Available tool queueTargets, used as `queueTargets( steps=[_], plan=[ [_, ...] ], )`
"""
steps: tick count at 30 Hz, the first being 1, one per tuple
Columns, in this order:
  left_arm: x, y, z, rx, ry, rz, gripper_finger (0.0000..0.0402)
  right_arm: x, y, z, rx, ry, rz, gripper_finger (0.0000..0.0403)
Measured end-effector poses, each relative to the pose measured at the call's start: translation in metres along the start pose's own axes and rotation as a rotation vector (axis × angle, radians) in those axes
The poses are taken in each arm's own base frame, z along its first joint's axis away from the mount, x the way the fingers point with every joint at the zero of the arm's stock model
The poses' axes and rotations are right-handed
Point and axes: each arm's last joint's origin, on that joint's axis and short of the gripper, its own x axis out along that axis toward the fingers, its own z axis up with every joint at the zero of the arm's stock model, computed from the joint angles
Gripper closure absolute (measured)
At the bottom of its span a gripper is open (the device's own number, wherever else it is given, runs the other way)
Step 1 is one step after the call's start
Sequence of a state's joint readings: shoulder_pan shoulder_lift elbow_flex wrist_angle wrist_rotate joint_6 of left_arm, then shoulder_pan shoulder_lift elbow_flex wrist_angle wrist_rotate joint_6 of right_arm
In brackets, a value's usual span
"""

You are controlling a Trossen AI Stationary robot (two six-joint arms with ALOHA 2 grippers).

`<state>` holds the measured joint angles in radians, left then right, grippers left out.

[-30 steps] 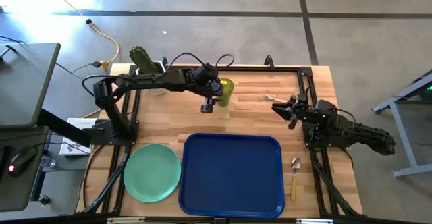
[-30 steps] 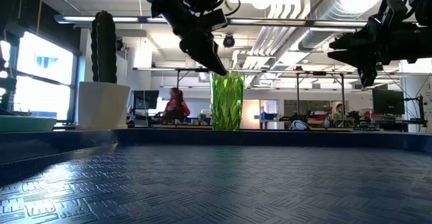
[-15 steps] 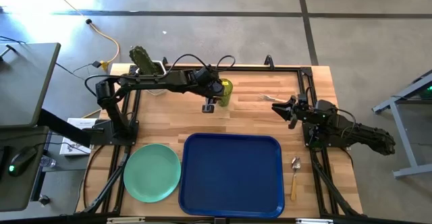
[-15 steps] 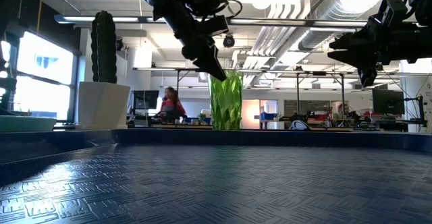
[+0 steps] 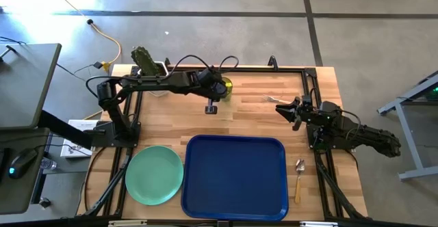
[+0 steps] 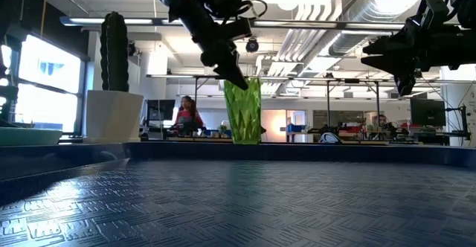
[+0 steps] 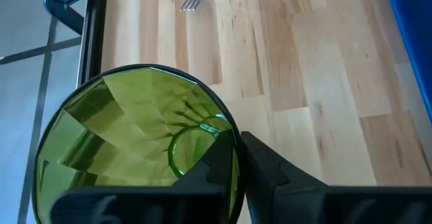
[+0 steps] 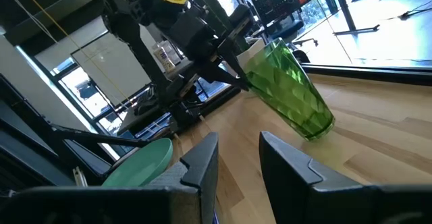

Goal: Pick and place plate/cup/fork/spoon on tray
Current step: Put the green glass on the blue tray

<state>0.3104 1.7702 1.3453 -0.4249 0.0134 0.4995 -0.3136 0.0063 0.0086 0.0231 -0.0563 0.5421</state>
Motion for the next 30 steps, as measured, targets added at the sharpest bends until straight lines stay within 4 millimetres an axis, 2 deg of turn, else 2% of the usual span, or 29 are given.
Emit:
queueTargets(
  steps=[9, 14, 21, 30],
  plan=[
    [-0.001, -0.015, 0.007, 0.013, -0.007, -0.025, 0.0396, 0.0, 0.0, 0.0, 0.0, 0.0, 0.0, 0.0304],
    [-0.014, -0.025, 0.015, 0.0, -0.004, 0.004, 0.0396, 0.0, 0.0, 0.0, 0.0, 0.0, 0.0, 0.0304],
    [-0.053, -0.04, 0.02, -0.136, 0.008, -0.008, 0.0396, 0.0, 0.0, 0.0, 0.0, -0.001, 0.001, 0.0304],
    [-0.111, -0.065, 0.026, -0.42, -0.029, -0.019, 0.0395, 0.0, 0.0, 0.0, 0.0, 0.0, 0.0, 0.0304]
  ],
)
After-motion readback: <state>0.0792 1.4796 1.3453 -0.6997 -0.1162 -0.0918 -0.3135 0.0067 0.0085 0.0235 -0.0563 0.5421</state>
